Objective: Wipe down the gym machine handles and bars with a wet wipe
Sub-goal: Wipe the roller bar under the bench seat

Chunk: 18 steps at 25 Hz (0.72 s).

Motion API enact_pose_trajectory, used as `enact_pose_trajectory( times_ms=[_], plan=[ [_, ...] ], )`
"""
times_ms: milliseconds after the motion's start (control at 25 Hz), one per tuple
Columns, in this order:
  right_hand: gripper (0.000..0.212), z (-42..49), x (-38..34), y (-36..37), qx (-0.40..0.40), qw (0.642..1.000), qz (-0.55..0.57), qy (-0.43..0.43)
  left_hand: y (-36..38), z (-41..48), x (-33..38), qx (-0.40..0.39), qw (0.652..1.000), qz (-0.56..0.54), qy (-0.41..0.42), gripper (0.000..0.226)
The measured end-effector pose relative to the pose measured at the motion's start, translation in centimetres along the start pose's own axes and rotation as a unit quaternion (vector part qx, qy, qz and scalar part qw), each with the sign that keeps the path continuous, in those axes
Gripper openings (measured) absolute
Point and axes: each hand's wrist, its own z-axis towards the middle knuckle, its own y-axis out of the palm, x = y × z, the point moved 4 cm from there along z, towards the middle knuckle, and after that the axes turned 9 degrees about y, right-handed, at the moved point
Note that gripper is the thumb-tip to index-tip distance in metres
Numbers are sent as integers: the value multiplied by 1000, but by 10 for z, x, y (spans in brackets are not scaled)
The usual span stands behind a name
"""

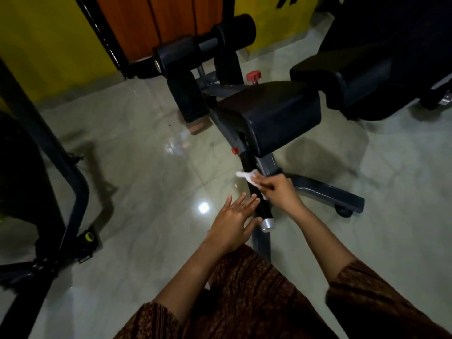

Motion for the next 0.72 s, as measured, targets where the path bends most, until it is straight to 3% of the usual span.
enact_pose_trajectory(
  times_ms=[120,280,440,520,640,720],
  plan=[
    [29,-5,11,-12,-25,1000,-2,12,-14,3,-20,34,997,-8,68,50],
    [32,10,-9,-6,34,999,-2,13,-45,22,-40,133,979,29,149,29],
    [45,-9,6,14,15,991,-122,44,-80,64,-39,83,937,105,324,30],
    [43,-24,10,13,11,991,-120,63,-93,90,-39,61,910,134,386,32],
    [34,-46,-16,5,99,994,-39,28,-98,124,-41,22,871,170,460,33],
    [32,-57,-29,5,201,979,16,20,-97,146,-39,-13,832,191,521,34]
  ],
)
